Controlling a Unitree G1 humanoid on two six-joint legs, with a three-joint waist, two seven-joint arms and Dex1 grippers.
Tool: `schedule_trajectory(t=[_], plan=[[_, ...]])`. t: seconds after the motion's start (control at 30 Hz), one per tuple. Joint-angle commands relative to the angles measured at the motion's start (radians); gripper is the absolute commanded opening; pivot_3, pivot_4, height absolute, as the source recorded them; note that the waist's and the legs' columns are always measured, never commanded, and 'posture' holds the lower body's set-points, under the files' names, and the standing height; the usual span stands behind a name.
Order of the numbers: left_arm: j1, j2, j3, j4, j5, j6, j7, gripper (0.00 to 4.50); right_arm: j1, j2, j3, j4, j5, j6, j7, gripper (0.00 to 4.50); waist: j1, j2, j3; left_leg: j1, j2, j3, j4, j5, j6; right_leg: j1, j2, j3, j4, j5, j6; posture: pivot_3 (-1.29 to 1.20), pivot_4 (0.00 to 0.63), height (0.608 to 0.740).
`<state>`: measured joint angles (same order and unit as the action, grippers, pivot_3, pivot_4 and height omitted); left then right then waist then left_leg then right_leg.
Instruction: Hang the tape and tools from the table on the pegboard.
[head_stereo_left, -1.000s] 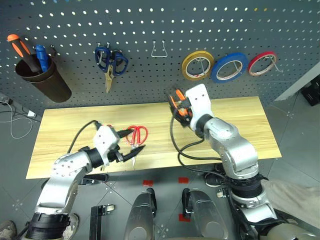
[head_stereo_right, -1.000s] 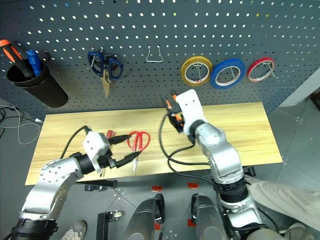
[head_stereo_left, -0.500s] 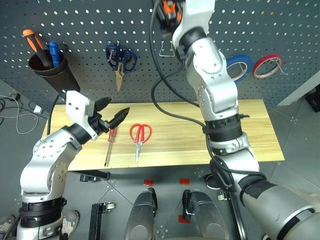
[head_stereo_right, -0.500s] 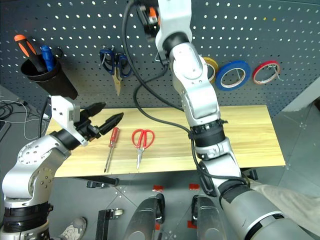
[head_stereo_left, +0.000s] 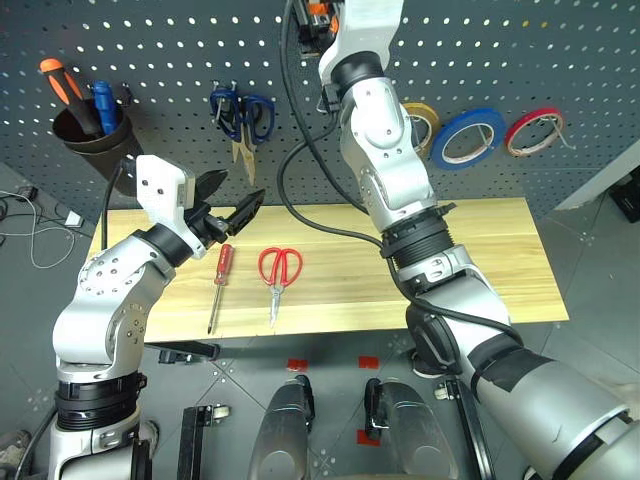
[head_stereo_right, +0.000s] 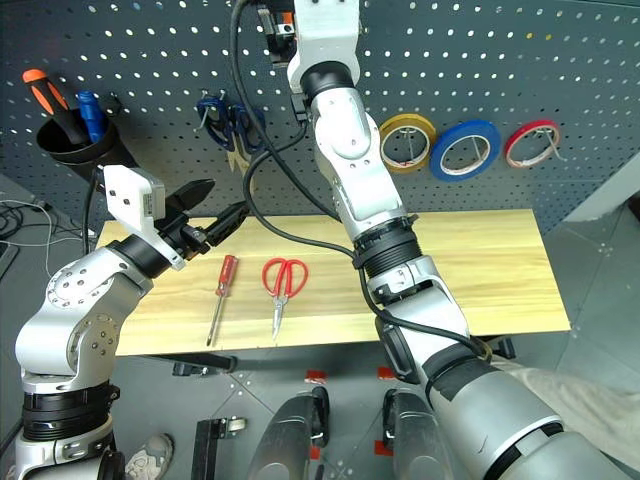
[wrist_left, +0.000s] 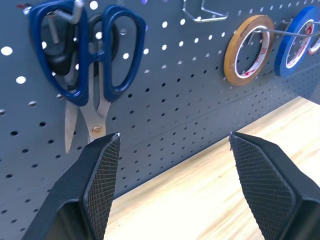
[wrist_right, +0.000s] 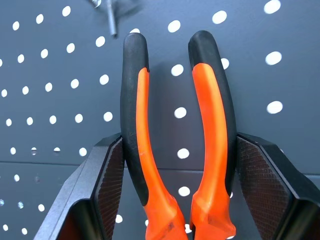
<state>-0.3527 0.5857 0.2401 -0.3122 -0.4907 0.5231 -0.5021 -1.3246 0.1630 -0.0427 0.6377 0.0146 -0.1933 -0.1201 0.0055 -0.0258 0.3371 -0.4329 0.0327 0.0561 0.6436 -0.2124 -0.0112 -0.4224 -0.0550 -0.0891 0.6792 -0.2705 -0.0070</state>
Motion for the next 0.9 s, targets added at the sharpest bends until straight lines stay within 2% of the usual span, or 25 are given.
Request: schedule_trajectory(t=[0.03, 0.37, 0.83, 0.9], plan=[[0.006, -0.002, 0.008, -0.024, 0.012, -0.017, 0.009, 3.66, 0.033, 0.037, 0.024, 0.014, -0.035, -0.094, -0.053, 2.99, 0.004, 0.000, 0.000, 0.000, 0.000, 0.000, 0.000, 0.000, 0.000, 0.000, 0.000, 0.000, 0.000, 0.000, 0.000, 0.12, 0.354, 0.740], [-0.010, -0.059, -0.021, 0.021, 0.072, -0.080, 0.044, 3.66, 0.033, 0.013, 0.045, 0.179, -0.102, -0.201, -0.143, 2.99, 0.012, 0.000, 0.000, 0.000, 0.000, 0.000, 0.000, 0.000, 0.000, 0.000, 0.000, 0.000, 0.000, 0.000, -0.001, 0.13, 0.350, 0.740], [0.010, -0.120, -0.058, 0.086, 0.166, -0.148, 0.087, 3.66, 0.111, 0.040, 0.040, 0.181, -0.071, -0.110, -0.124, 2.99, 0.015, 0.000, 0.000, 0.000, 0.000, 0.000, 0.000, 0.000, 0.000, 0.000, 0.000, 0.000, 0.000, 0.000, -0.001, 0.10, 0.342, 0.740], [0.009, -0.127, -0.064, 0.101, 0.180, -0.153, 0.092, 3.66, 0.132, 0.041, 0.040, 0.163, -0.065, -0.096, -0.123, 3.71, 0.016, 0.000, 0.000, 0.000, 0.000, 0.000, 0.000, 0.000, 0.000, 0.000, 0.000, 0.000, 0.000, 0.000, -0.001, 0.08, 0.338, 0.740]])
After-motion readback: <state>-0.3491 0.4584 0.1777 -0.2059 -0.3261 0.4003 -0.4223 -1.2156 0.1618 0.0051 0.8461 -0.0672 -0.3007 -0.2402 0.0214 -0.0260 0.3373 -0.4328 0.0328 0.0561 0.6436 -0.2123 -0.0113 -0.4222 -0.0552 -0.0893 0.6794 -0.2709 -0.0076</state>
